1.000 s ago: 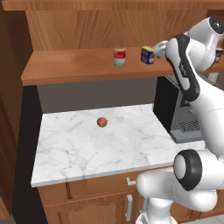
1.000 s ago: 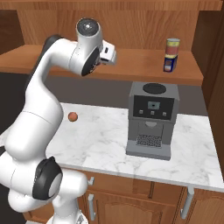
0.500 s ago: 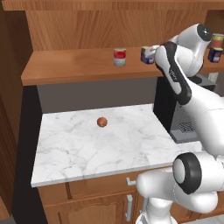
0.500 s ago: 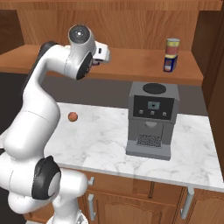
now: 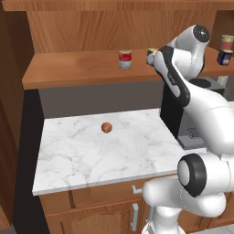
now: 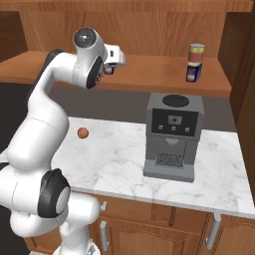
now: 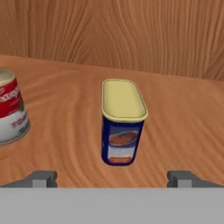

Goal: Stack two cans on top of the other two cans in the cabinet.

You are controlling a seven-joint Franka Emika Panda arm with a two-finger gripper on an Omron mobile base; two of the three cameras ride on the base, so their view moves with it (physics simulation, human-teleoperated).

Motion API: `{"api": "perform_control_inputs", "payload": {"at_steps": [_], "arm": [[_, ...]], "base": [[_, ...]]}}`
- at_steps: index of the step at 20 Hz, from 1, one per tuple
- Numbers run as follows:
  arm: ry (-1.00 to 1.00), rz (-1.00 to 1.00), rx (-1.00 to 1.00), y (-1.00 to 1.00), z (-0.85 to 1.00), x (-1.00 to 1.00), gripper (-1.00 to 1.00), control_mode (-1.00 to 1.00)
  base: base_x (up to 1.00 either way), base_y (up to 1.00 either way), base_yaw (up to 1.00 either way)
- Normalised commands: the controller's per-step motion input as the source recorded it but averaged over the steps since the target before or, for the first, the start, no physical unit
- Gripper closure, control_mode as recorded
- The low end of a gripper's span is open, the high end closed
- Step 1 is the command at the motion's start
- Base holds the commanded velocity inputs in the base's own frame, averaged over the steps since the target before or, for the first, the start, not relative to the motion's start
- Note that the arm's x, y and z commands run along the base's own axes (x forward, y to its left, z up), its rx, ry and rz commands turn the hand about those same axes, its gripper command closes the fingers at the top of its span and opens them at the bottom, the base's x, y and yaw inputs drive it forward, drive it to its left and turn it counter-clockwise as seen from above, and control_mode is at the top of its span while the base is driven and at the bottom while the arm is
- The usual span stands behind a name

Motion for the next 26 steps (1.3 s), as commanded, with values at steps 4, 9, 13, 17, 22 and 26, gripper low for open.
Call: {"api": "perform_control_inputs", "payload": {"at_steps": [4,9,13,17,22,26], "arm": [[0.02,0.00,-0.04,0.00,0.00,0.14,-1.00,-1.00],[0.00,0.00,0.00,0.00,-0.07,0.14,-1.00,-1.00],[0.00,0.00,0.00,-0.04,-0.12,0.16,-1.00,-1.00],[0.00,0.00,0.00,-0.06,-0.10,0.20,-1.00,-1.00],[0.00,0.00,0.00,-0.04,-0.06,0.18,-1.00,-1.00],[0.00,0.00,0.03,0.01,0.00,0.14,-1.00,-1.00]], "base": [[0.00,0.00,0.00],[0.00,0.00,0.00],[0.00,0.00,0.00],[0.00,0.00,0.00],[0.00,0.00,0.00],[0.00,0.00,0.00]]}}
